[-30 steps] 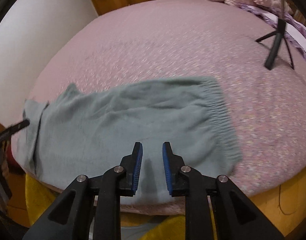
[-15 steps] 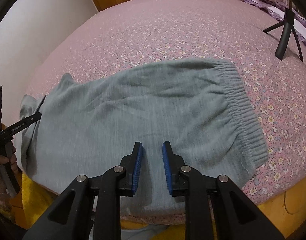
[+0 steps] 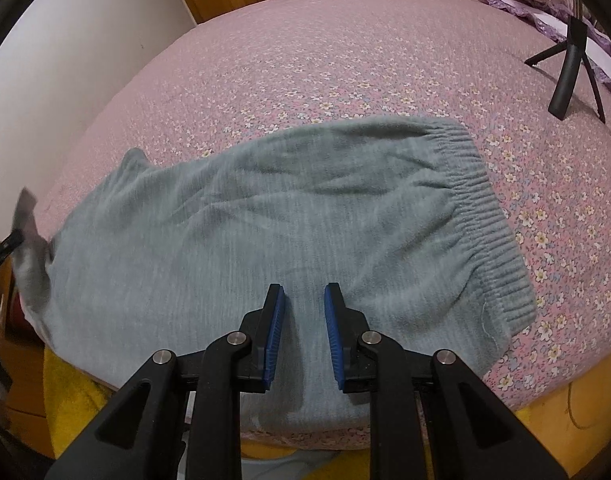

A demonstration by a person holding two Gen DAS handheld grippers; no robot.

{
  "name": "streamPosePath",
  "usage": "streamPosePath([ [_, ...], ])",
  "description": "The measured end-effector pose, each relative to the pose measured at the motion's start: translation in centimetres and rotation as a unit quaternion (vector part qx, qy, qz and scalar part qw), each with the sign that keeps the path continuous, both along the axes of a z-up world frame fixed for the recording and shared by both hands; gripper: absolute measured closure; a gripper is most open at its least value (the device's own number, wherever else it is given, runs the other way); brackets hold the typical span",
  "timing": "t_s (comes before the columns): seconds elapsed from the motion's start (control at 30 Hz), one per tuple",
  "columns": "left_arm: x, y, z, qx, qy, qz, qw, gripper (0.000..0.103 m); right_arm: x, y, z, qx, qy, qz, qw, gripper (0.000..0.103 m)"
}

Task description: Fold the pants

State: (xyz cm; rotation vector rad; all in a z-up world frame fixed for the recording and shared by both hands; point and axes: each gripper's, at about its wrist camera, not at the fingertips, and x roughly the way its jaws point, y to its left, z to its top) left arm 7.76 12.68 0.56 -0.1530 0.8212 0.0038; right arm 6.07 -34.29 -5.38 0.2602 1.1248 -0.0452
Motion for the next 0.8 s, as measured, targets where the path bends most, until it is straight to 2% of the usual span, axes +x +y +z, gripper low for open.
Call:
streamPosePath([
  [0.13,-2.4,3.9,-1.9,0.005,0.019,0.045,0.9988,0.096,0.0,0.1,0.5,-0.004,0.003,-0.001,1.000,0.081],
  [0.3,-3.6,7.7,-6.1,-0.009,0.084,0.079,0.9933,0.095,0.1,0.3,0.7,-0.011,0.007,-0.001,1.000,0.081],
  [0.37,-4.4,8.7,-7.0,-0.008,0.094,0.089,0.9915,0.090,0.2,0.5,0.6,-0.015,0.009,-0.001,1.000,0.081],
  [0.43,-5.3,9.5,-7.0,-0.018,0.090,0.096,0.9911,0.088,0.2,0.6,0.6,-0.018,0.010,-0.002,1.000,0.081],
  [0.53,-6.0,10.9,-6.2,0.006,0.096,0.117,0.9885,0.087,0.4,0.7,0.6,-0.023,0.013,-0.001,1.000,0.081],
  [0.7,-6.9,13.7,-3.6,-0.003,0.061,0.149,0.9870,0.087,0.5,0.9,0.7,-0.029,0.013,-0.004,0.999,0.081],
  [0.77,-5.2,14.2,-2.6,-0.015,0.049,0.138,0.9891,0.081,0.6,1.0,0.7,-0.032,0.014,-0.004,0.999,0.081],
  [0.8,-4.4,14.6,-2.4,-0.030,0.049,0.124,0.9906,0.072,0.6,1.0,0.7,-0.033,0.015,-0.004,0.999,0.081],
])
